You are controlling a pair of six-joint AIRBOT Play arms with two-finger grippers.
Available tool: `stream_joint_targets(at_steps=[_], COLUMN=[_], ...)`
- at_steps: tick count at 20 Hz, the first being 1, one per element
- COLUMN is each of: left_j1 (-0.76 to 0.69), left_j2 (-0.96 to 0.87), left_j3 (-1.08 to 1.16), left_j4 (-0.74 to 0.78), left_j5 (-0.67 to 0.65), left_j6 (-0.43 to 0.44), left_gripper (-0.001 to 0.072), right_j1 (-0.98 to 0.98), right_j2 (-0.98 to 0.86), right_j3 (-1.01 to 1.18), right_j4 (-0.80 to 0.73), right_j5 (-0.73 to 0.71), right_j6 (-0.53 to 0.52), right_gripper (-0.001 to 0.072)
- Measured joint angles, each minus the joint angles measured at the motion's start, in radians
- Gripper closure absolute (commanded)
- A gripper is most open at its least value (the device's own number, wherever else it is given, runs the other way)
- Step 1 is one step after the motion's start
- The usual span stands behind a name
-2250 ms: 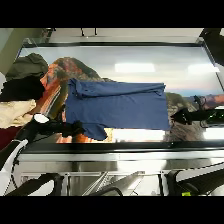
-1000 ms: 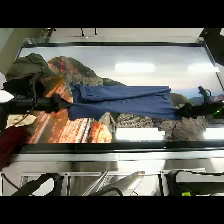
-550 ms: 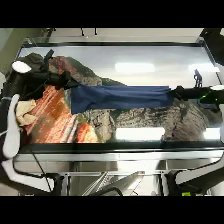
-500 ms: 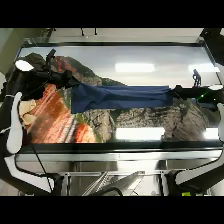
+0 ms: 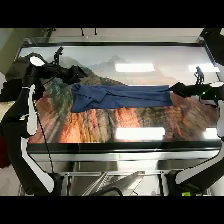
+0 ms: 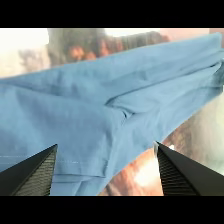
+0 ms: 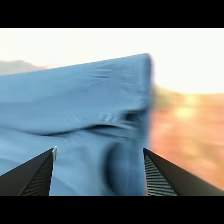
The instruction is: Fold the shirts.
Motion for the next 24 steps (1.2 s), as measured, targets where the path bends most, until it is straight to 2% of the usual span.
stream_joint_targets(at_steps=[2, 3, 4, 5, 7, 10, 11, 12, 13, 14, 17, 19, 24], left_j1=[0.008, 0.010, 0.012, 0.013, 0.013, 0.002, -0.007, -0.019, -0.035, -0.055, -0.146, -0.237, -0.485], left_j2=[-0.005, -0.006, -0.007, -0.008, -0.009, -0.009, -0.009, -0.009, -0.009, -0.009, -0.010, -0.013, -0.082], left_j3=[0.008, 0.005, -0.002, -0.010, -0.021, -0.024, -0.024, -0.024, -0.024, -0.024, -0.025, -0.026, -0.026], left_j4=[-0.004, -0.015, -0.031, -0.058, -0.113, -0.167, -0.177, -0.182, -0.188, -0.191, -0.146, -0.062, 0.128], left_j5=[-0.006, -0.012, -0.018, -0.023, -0.027, -0.034, -0.034, -0.035, -0.037, -0.036, 0.001, 0.050, 0.266], left_j6=[-0.005, -0.018, -0.023, -0.031, -0.034, -0.031, -0.028, -0.023, -0.021, -0.018, -0.010, -0.014, -0.145], left_gripper=[0.0035, 0.0140, 0.0470, 0.0690, 0.0693, 0.0693, 0.0693, 0.0693, 0.0693, 0.0693, 0.0693, 0.0693, 0.0693], right_j1=[-0.011, -0.012, -0.010, -0.006, 0.010, 0.033, 0.039, 0.044, 0.048, 0.050, 0.055, 0.055, 0.056], right_j2=[-0.021, -0.034, -0.048, -0.061, -0.083, -0.118, -0.130, -0.141, -0.151, -0.159, -0.170, -0.163, -0.039], right_j3=[0.015, 0.020, 0.023, 0.026, 0.030, 0.033, 0.033, 0.033, 0.033, 0.032, 0.053, 0.082, 0.137], right_j4=[-0.035, -0.040, -0.037, -0.024, 0.007, 0.042, 0.054, 0.064, 0.072, 0.100, 0.137, 0.191, 0.300], right_j5=[0.006, 0.013, 0.023, 0.033, 0.050, 0.062, 0.065, 0.066, 0.061, 0.060, 0.072, 0.143, 0.360], right_j6=[0.024, 0.033, 0.033, 0.029, 0.010, -0.002, -0.009, -0.020, -0.027, -0.037, -0.063, -0.069, -0.042], right_gripper=[0.0088, 0.0089, 0.0089, 0.0089, 0.0093, 0.0286, 0.0298, 0.0496, 0.0663, 0.0689, 0.0689, 0.0690, 0.0689])
